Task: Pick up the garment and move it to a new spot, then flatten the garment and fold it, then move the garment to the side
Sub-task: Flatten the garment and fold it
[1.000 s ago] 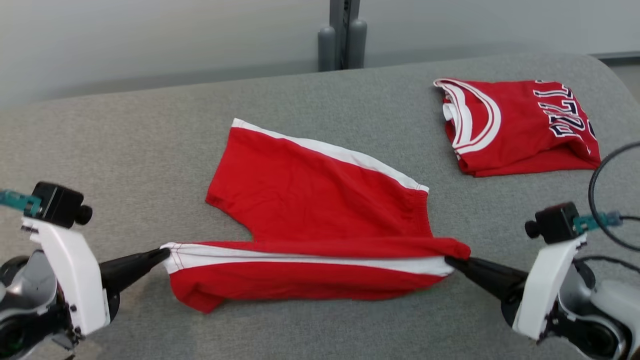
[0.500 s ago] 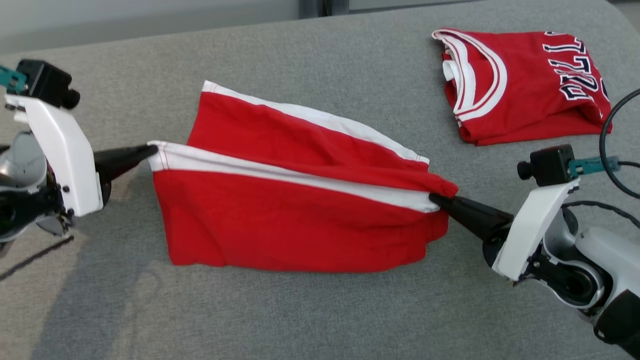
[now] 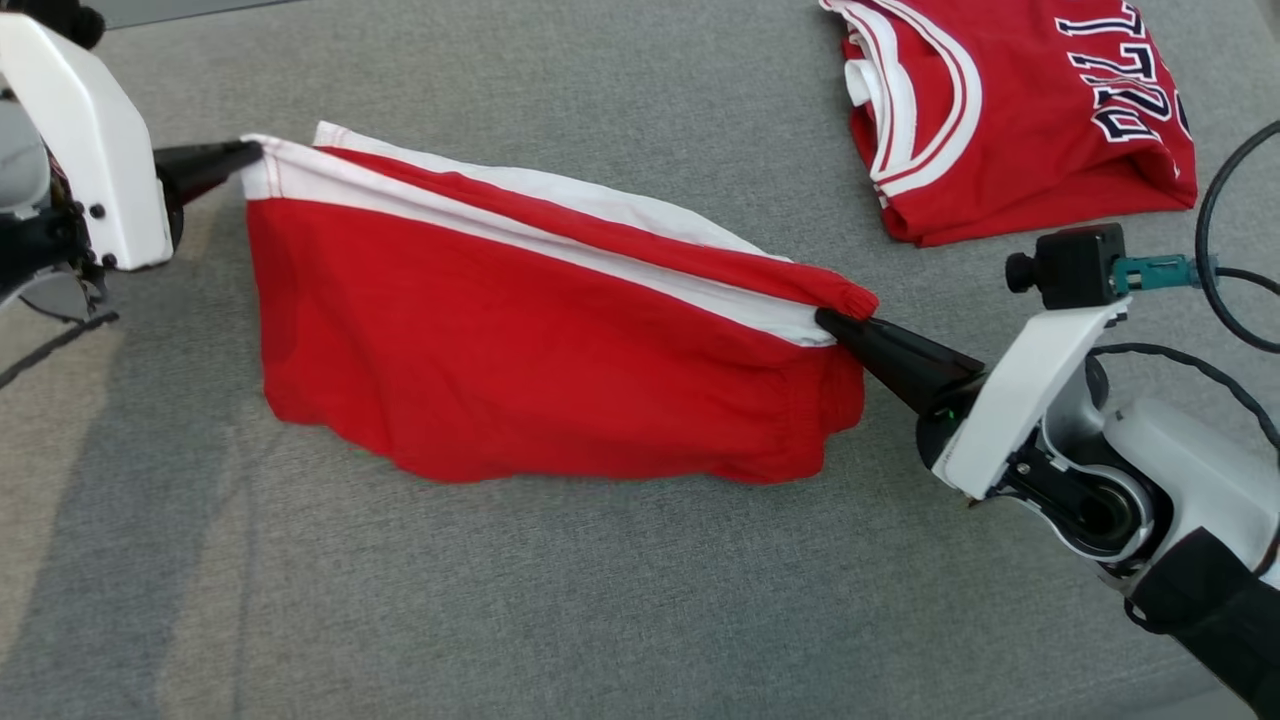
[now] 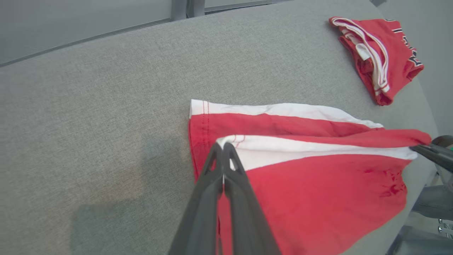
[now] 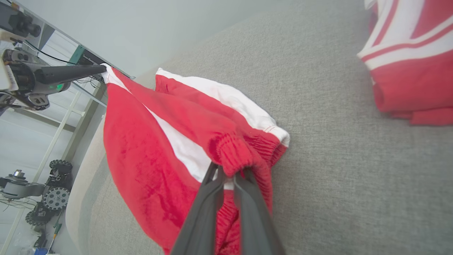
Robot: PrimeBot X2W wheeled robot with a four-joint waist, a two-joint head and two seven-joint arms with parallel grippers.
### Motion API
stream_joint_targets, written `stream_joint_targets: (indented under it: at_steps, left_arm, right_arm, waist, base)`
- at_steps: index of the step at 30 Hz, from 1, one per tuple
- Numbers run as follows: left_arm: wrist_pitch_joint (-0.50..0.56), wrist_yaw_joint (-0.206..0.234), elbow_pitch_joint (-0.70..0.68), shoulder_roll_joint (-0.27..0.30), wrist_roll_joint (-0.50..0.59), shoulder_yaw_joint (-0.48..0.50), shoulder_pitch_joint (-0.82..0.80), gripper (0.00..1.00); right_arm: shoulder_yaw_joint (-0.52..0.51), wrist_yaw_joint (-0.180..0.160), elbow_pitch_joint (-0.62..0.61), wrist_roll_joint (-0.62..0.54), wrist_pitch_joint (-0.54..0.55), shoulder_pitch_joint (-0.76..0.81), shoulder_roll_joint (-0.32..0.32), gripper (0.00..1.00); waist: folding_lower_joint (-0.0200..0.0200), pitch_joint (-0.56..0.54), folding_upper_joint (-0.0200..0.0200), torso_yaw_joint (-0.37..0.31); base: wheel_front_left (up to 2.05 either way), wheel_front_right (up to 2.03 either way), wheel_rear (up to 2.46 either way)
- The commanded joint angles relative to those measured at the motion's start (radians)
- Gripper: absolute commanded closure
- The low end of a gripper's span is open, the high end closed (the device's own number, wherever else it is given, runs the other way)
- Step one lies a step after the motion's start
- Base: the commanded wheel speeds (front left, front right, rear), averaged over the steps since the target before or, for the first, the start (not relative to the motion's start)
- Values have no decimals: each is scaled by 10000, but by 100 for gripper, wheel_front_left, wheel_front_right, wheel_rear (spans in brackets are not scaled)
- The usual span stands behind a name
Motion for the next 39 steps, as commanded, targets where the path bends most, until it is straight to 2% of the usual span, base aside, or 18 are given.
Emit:
stream_joint_targets:
  at_steps: [1, 9, 16, 17, 19, 22, 23, 24, 25, 26, 27, 28, 29, 39]
  left_arm:
    - [24, -76, 354, -59, 185, -24, -321, 100]
    - [-49, -199, 1633, -392, 371, -79, -687, 100]
    - [-204, -324, 2197, -606, 386, -70, -873, 100]
    - [-272, -346, 2244, -642, 410, -66, -898, 100]
    - [-372, -375, 2365, -737, 416, -65, -929, 100]
    - [-427, -417, 2516, -830, 429, -113, -975, 100]
    - [-406, -428, 2560, -870, 433, -139, -978, 93]
    - [-391, -416, 2591, -910, 423, -159, -985, 71]
    - [-391, -424, 2627, -937, 409, -164, -994, 44]
    - [-402, -431, 2653, -963, 393, -174, -1005, 5]
    - [-388, -436, 2674, -990, 348, -177, -1004, 0]
    - [-358, -435, 2688, -1003, 307, -181, -992, 0]
    - [-341, -434, 2698, -1002, 288, -185, -976, 0]
    - [-336, -443, 2271, -669, 302, -484, -553, 0]
  right_arm:
    - [-46, 4, 136, -105, 9, -180, 162, 100]
    - [-114, 4, 493, -411, 156, -526, 869, 100]
    - [-236, 4, 600, -616, 224, -650, 1139, 100]
    - [-257, 4, 617, -660, 210, -669, 1170, 87]
    - [-282, 4, 653, -736, 181, -667, 1233, 67]
    - [-308, 4, 662, -846, 170, -643, 1323, 56]
    - [-316, 4, 655, -874, 177, -637, 1348, 55]
    - [-323, 4, 646, -903, 186, -629, 1369, 55]
    - [-329, 4, 639, -916, 196, -619, 1381, 53]
    - [-340, 4, 640, -933, 206, -603, 1386, 51]
    - [-352, 4, 641, -951, 220, -586, 1392, 40]
    - [-362, 4, 645, -968, 234, -570, 1410, 33]
    - [-366, 4, 649, -983, 249, -551, 1424, 0]
    - [-559, 4, 773, -1093, 247, -234, 1255, 0]
  waist:
    - [0, 169, 0, -182]
    - [0, 568, 0, -554]
    - [0, 806, 0, -684]
    - [0, 830, 0, -695]
    - [0, 854, 0, -703]
    - [0, 839, 0, -698]
    - [0, 830, 0, -697]
    - [0, 820, 0, -695]
    - [0, 811, 0, -694]
    - [0, 801, 0, -691]
    - [0, 793, 0, -687]
    - [0, 781, 0, -684]
    - [0, 764, 0, -680]
    - [0, 283, 0, -654]
  base:
    - [0, 0, 0]
    - [0, 0, 0]
    - [0, 0, 0]
    - [0, 0, 0]
    - [0, 0, 0]
    - [0, 0, 0]
    - [0, 0, 0]
    - [0, 0, 0]
    - [0, 0, 0]
    - [0, 0, 0]
    - [0, 0, 0]
    - [0, 0, 0]
    - [0, 0, 0]
    - [0, 0, 0]
